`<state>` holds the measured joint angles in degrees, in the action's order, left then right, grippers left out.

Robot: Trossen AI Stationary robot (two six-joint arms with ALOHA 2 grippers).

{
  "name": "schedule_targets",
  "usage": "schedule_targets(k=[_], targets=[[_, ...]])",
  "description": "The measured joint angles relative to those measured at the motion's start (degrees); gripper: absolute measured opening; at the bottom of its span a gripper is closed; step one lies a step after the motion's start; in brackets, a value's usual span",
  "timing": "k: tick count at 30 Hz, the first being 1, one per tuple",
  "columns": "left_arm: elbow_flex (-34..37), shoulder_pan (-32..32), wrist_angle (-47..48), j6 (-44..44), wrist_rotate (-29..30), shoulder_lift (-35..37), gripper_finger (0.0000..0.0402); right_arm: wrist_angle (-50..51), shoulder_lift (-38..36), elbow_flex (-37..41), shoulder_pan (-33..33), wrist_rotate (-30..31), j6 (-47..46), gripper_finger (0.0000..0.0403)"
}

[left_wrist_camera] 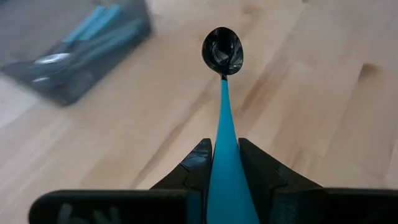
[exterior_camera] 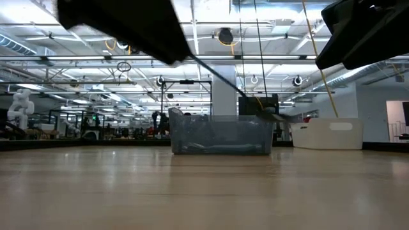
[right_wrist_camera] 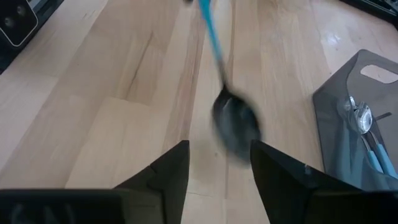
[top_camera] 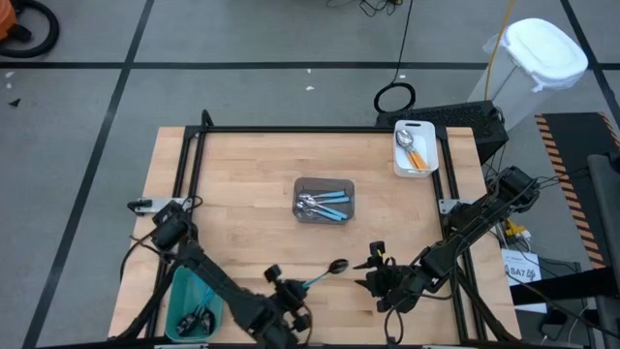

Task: Sort silverware by color (type)
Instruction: Put the dark blue spoon into the blue bin

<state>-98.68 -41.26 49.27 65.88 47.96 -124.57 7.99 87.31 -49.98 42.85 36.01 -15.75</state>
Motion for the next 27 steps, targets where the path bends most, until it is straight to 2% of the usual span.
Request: schedule_targets(k=[6,10,18,27], targets=[[-8.36,-5.83,20.77,17.82,5.55,0.02,0.0058,0.02,0.00,0.00,0.00,-0.02,0.17,0.0162],[-13.04,-9.38,29.70,25.63,6.97,0.13,0.0058,0.02,0.00,0.00,0.00,-0.02,0.15,0.0162],[-14.79,-15.18,36.20,35.40,7.05,0.04,0.0058,0.00,0.00,0.00,0.00,-0.09,-1.38,0.0162],[-14.87,-21.43,40.63,46.62,-0.83,0.04,0.0058,-0.04,0.00,0.00,-0.02,-0.10,-1.88,0.0162]])
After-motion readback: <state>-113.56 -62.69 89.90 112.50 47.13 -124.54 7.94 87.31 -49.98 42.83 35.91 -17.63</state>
